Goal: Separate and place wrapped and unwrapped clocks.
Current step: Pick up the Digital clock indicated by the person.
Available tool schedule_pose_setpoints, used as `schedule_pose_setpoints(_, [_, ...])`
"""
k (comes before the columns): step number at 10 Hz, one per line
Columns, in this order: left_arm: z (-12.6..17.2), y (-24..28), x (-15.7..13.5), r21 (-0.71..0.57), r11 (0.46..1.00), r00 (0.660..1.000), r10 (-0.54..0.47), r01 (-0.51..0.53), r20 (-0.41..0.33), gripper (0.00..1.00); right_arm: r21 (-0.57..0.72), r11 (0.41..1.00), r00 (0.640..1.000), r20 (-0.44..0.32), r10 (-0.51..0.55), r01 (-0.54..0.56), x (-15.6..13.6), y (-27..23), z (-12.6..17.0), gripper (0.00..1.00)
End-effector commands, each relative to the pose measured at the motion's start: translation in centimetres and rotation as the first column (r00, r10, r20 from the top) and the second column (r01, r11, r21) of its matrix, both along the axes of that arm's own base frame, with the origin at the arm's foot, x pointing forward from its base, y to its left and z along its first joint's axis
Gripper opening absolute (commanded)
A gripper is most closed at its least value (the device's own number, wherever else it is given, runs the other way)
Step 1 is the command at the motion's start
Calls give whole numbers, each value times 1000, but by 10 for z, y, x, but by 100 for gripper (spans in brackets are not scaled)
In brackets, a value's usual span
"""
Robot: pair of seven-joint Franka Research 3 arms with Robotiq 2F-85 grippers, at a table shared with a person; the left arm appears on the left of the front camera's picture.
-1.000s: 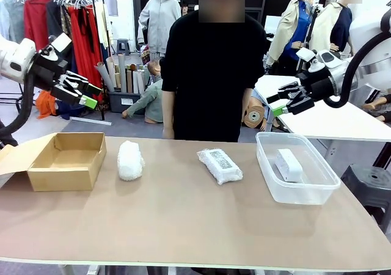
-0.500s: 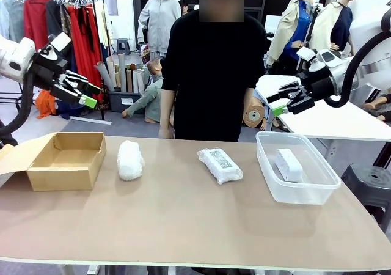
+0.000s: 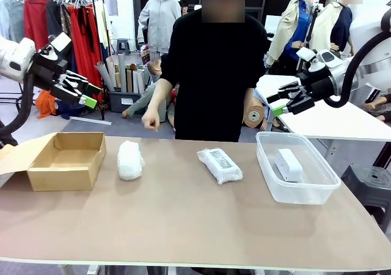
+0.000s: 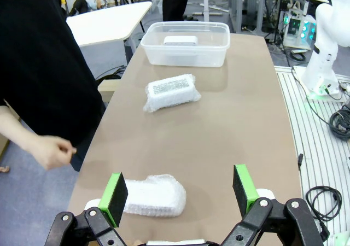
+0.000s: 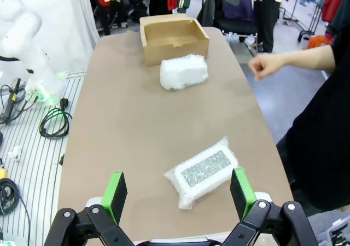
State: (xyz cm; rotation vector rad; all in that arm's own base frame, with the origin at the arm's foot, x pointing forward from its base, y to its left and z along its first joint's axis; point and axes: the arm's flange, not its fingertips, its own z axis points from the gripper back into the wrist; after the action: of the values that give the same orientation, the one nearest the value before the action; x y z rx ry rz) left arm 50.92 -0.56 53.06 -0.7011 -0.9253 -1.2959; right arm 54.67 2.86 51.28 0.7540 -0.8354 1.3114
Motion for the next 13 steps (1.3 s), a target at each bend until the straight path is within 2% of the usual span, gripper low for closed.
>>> schedule_pose_setpoints(1, [2,-1,-1,-1,1000,1000,-4,4,4,100,-1,1000,1000,2,0,0,0,0,1,100])
schedule_pose_setpoints(13, [2,-1,-1,-1,1000,1000,-4,4,4,100,-1,1000,1000,2,0,0,0,0,1,100])
